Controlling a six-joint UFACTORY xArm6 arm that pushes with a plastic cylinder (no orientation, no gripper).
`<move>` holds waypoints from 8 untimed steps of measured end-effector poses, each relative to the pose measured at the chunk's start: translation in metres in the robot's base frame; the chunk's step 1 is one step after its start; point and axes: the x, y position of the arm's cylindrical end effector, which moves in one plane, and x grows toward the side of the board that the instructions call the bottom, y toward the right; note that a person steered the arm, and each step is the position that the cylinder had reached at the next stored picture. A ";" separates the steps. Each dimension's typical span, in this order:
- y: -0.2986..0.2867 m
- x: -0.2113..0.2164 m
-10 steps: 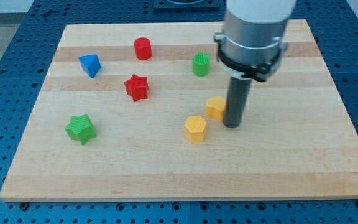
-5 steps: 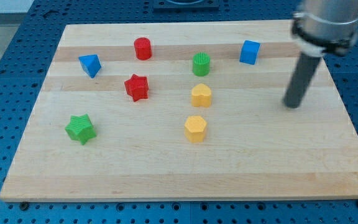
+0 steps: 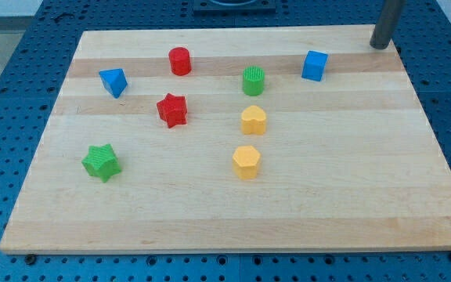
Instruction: Slide the blue triangle towards the green circle
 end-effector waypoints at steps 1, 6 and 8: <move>-0.007 0.044; -0.094 0.008; -0.096 0.077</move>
